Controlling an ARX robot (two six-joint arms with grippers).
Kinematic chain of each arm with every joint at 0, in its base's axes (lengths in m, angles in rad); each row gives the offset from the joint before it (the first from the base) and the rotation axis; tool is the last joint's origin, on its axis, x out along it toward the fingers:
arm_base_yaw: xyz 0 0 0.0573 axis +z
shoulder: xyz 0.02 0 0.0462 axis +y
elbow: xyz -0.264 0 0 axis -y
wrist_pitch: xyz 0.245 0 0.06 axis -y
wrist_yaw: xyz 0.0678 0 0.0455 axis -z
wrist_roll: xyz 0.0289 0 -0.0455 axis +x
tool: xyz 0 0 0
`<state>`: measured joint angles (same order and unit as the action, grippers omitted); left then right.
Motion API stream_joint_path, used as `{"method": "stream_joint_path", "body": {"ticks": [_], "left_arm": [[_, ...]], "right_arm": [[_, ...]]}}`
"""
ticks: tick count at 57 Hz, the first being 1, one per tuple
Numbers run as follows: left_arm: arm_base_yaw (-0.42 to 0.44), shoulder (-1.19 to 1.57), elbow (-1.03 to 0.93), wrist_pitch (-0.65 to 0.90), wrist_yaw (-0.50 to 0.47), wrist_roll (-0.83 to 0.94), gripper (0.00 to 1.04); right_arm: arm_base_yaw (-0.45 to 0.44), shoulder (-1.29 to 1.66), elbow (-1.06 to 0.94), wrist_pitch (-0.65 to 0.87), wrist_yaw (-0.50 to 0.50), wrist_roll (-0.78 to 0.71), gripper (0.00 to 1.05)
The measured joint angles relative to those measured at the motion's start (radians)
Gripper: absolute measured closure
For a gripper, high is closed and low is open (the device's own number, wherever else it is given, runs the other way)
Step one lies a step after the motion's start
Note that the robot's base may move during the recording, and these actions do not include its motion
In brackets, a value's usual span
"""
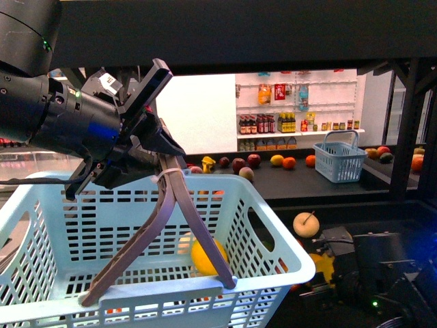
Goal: Pick lemon from shelf
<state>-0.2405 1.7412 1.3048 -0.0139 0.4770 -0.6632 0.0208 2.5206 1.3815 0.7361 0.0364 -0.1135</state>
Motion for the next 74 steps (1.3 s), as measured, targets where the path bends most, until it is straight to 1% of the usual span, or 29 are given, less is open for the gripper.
{"method": "stream_joint_path", "body": {"ticks": [6, 13, 18, 24, 27, 33, 41, 43, 49, 58, 69, 70, 74], "left_arm": [[0.0, 0.0, 0.0, 0.0, -0.002, 0.0, 0.84], [0.0, 0.0, 0.0, 0.0, -0.001, 0.0, 0.84], [0.0, 0.0, 0.0, 0.0, 0.0, 0.0, 0.84], [0.0, 0.0, 0.0, 0.0, 0.0, 0.0, 0.84], [0.0, 0.0, 0.0, 0.0, 0.0, 0.0, 0.84], [0.0, 0.0, 0.0, 0.0, 0.0, 0.0, 0.84], [0.0, 0.0, 0.0, 0.0, -0.001, 0.0, 0.84], [0.0, 0.0, 0.0, 0.0, -0.001, 0.0, 0.84], [0.0, 0.0, 0.0, 0.0, -0.001, 0.0, 0.84], [0.0, 0.0, 0.0, 0.0, -0.001, 0.0, 0.84], [0.0, 0.0, 0.0, 0.0, 0.0, 0.0, 0.84], [0.0, 0.0, 0.0, 0.0, 0.0, 0.0, 0.84], [0.0, 0.0, 0.0, 0.0, -0.002, 0.0, 0.84]], "right_arm": [[-0.024, -0.106, -0.078, 0.045, 0.016, 0.029, 0.54], [-0.04, -0.268, -0.142, 0.068, -0.026, 0.093, 0.54], [-0.04, -0.38, -0.167, 0.068, -0.1, 0.163, 0.54], [-0.019, -0.464, -0.172, 0.056, -0.188, 0.243, 0.54], [0.015, -0.496, -0.173, 0.039, -0.249, 0.312, 0.54], [0.082, -0.499, -0.198, 0.023, -0.33, 0.392, 0.54], [0.132, -0.516, -0.223, 0.031, -0.374, 0.407, 0.54], [0.156, -0.533, -0.235, 0.036, -0.396, 0.412, 0.54], [0.184, -0.548, -0.245, 0.036, -0.41, 0.413, 0.54], [0.212, -0.549, -0.257, 0.032, -0.441, 0.409, 0.54], [0.23, -0.535, -0.265, 0.021, -0.449, 0.379, 0.54], [0.231, -0.534, -0.265, 0.021, -0.45, 0.375, 0.53], [0.239, -0.525, -0.268, 0.017, -0.456, 0.361, 0.39]]}}
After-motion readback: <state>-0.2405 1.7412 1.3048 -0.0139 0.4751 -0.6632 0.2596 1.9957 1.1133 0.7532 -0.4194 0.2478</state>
